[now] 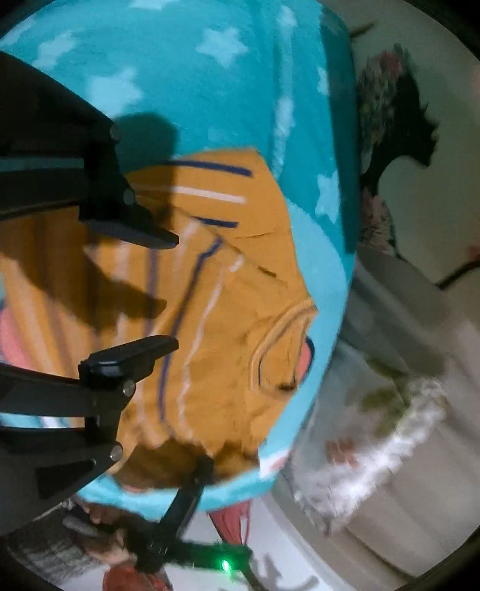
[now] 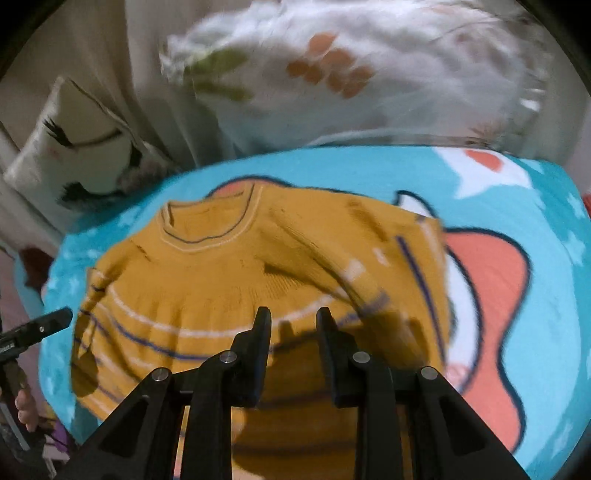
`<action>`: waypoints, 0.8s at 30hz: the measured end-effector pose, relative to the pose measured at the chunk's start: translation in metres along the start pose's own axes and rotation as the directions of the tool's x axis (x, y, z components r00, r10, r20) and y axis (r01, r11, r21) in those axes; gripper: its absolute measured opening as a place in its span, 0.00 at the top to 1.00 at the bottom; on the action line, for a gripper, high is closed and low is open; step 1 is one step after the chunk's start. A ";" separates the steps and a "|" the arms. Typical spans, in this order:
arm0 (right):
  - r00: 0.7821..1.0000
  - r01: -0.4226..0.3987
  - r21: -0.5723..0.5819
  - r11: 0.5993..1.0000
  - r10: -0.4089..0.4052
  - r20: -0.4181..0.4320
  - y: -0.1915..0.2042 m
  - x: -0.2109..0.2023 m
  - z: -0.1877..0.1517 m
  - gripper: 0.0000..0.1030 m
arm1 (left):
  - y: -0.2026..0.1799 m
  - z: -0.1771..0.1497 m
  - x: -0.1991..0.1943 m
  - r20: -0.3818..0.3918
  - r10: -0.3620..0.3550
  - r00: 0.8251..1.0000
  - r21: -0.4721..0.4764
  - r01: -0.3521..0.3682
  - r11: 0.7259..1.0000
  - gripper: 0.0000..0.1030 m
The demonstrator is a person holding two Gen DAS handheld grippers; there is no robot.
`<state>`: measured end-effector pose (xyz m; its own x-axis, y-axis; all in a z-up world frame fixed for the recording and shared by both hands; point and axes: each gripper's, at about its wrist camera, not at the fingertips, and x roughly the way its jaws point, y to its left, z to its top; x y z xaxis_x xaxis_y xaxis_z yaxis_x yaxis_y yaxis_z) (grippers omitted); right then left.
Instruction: Fold small clothes
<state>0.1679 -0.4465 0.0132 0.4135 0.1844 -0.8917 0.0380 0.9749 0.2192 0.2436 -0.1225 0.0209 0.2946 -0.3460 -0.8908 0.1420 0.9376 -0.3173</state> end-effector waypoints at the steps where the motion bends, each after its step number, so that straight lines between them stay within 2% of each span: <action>1: 1.000 0.029 -0.010 1.000 -0.029 -0.010 0.000 0.009 0.006 0.73 | 0.000 0.006 0.009 -0.007 0.014 1.000 -0.006 -0.014 1.000 0.54; 2: 0.999 0.050 -0.013 0.999 -0.051 -0.019 0.000 0.018 0.012 0.73 | 0.006 0.017 0.021 -0.017 0.049 0.999 -0.028 -0.049 0.998 0.54; 5: 0.995 0.085 0.020 0.996 -0.084 -0.049 -0.011 0.038 0.028 0.73 | 0.031 0.027 0.035 -0.038 0.071 0.997 -0.118 -0.075 0.990 0.54; 7: 0.995 0.083 0.079 0.993 -0.078 -0.061 -0.024 0.047 0.039 0.73 | 0.041 0.033 0.040 -0.044 0.042 0.998 -0.160 -0.049 0.986 0.54; 10: 0.997 0.048 0.196 0.979 -0.035 -0.070 -0.043 0.055 0.051 0.73 | 0.044 0.038 0.044 -0.039 0.020 0.999 -0.144 -0.025 0.989 0.54; 13: 0.999 0.004 0.328 0.945 0.013 -0.049 -0.066 0.056 0.061 0.71 | 0.045 0.040 0.046 -0.043 0.010 0.999 -0.134 -0.016 0.991 0.54; 15: 0.999 0.019 0.374 0.927 -0.004 -0.040 -0.077 0.054 0.068 0.55 | 0.046 0.045 0.048 -0.053 -0.006 0.999 -0.146 -0.002 0.989 0.54; 16: 0.999 0.041 0.395 0.918 -0.032 -0.030 -0.085 0.049 0.071 0.55 | 0.047 0.046 0.047 -0.057 -0.017 0.998 -0.157 0.008 0.988 0.54; 20: 0.998 0.051 0.383 0.922 -0.059 0.010 -0.093 0.024 0.072 0.52 | 0.054 0.044 0.034 -0.049 -0.047 0.998 -0.188 0.038 0.982 0.53; 24: 0.996 0.080 0.300 0.951 -0.084 0.002 -0.092 -0.004 0.051 0.50 | 0.055 0.031 0.012 -0.022 -0.022 1.000 -0.196 0.017 0.980 0.49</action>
<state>0.2087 -0.5429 0.0169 0.4102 0.1018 -0.9063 0.3415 0.9043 0.2561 0.2845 -0.0765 0.0025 0.2703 -0.3654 -0.8908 -0.0413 0.9199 -0.3899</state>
